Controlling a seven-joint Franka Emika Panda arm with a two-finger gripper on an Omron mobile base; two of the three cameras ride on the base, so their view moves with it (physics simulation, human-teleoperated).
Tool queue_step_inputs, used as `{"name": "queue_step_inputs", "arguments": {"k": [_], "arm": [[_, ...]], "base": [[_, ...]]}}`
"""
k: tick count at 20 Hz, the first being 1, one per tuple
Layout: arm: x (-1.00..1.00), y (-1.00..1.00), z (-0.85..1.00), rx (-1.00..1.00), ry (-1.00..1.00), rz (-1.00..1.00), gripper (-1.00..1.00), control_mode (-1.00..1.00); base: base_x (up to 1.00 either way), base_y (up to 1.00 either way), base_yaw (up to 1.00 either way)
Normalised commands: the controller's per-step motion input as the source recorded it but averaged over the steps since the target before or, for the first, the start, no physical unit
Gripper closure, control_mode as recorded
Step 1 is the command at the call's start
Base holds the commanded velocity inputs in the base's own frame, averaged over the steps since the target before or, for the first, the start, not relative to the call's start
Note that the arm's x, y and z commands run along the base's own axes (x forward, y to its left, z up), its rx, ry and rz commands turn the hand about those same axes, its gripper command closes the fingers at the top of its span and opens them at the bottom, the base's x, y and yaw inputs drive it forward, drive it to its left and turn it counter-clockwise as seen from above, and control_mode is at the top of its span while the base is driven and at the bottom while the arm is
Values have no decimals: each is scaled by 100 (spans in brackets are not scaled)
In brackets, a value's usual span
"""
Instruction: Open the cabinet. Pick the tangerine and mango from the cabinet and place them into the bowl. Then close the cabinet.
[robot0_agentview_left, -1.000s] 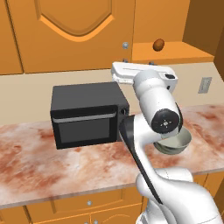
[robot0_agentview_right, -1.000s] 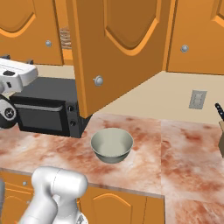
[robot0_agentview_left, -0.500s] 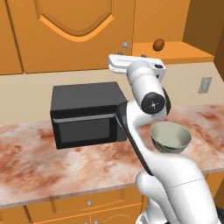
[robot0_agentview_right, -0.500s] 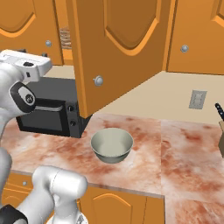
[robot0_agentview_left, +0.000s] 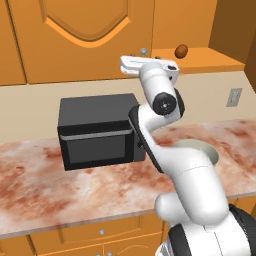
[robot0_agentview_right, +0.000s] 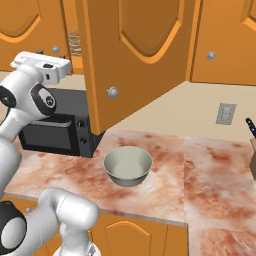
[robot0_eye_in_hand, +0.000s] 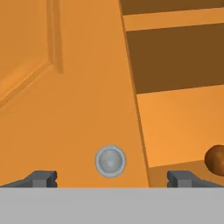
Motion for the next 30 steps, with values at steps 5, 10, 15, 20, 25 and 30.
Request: {"name": "queue_step_inputs", "arguments": {"k": [5, 10, 15, 20, 25, 30], "arm": [[74, 2, 0, 0, 0, 0, -100, -100], [61, 13, 0, -1, 0, 0, -100, -100], [20, 35, 0, -3, 0, -3, -100, -100], [-3, 17, 1, 0, -3, -3, -100, -100], [0, 0, 0, 0, 0, 0, -100, -100], [16, 4, 0, 0, 0, 0, -100, -100]], "base": [[0, 0, 0], [0, 0, 0], [0, 0, 0], [0, 0, 0], [0, 0, 0], [0, 0, 0]]}}
